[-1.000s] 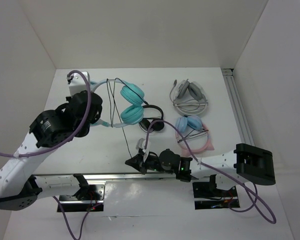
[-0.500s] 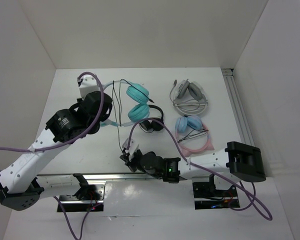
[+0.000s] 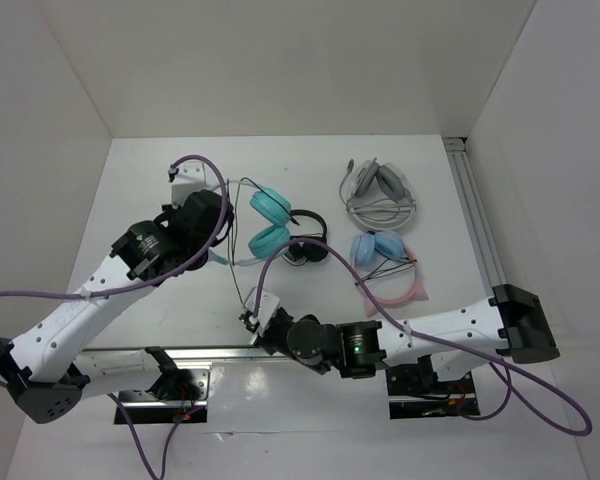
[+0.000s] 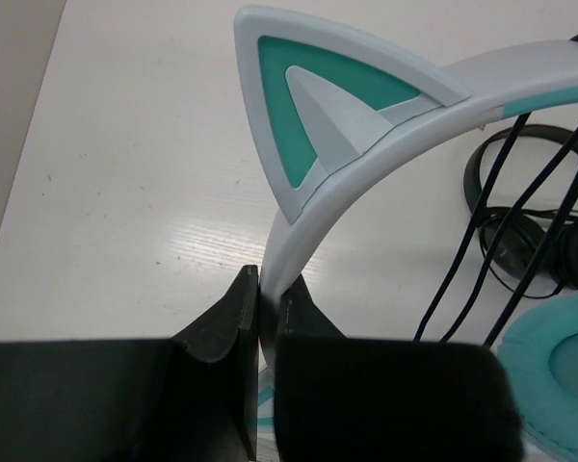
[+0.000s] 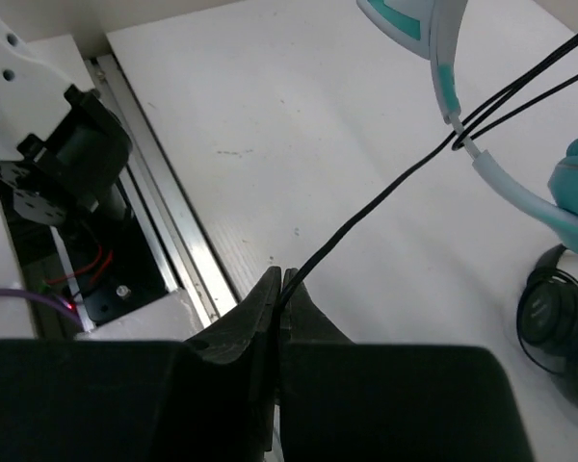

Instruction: Wrap the headphones

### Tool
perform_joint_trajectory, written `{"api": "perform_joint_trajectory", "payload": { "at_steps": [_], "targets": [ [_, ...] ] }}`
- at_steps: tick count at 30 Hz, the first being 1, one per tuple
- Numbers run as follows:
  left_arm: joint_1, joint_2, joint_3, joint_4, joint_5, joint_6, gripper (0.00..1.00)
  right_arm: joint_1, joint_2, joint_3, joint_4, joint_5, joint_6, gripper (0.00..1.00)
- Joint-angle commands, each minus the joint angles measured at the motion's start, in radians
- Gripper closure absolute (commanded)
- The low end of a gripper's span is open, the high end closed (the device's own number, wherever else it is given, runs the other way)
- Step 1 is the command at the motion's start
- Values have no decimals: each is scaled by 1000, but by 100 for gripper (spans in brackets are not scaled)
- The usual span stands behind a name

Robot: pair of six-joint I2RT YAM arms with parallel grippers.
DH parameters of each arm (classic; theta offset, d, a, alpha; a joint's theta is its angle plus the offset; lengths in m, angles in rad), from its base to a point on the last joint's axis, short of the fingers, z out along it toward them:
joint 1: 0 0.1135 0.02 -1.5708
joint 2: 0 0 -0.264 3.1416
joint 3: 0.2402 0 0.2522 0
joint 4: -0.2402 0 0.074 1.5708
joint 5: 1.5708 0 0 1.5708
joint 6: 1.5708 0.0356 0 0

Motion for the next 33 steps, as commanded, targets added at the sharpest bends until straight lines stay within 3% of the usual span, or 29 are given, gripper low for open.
{"api": "perform_joint_trajectory", "payload": {
  "at_steps": [1,6,10,13,19,27,33],
  "targets": [
    [17,-6,-5,157,-26,32,100,33,-27,62,-113,55,-58,100],
    [8,-6,-41,214,134,264,100,42,-27,112,-216,110,-183,100],
    [-59,16,-65,178,145,365,100,42,-9,206,-419,137,-267,100],
    [-110,16,-119,168,145,392,100,53,-9,266,-500,192,-308,100],
    [-165,-33,-188,158,280,443,100,114,-36,289,-535,362,-376,100],
    [-259,-43,-151,60,352,501,100,205,-23,255,-514,641,-526,100],
    [-317,-13,-126,-13,363,501,100,228,21,287,-607,729,-537,100]
  ]
}}
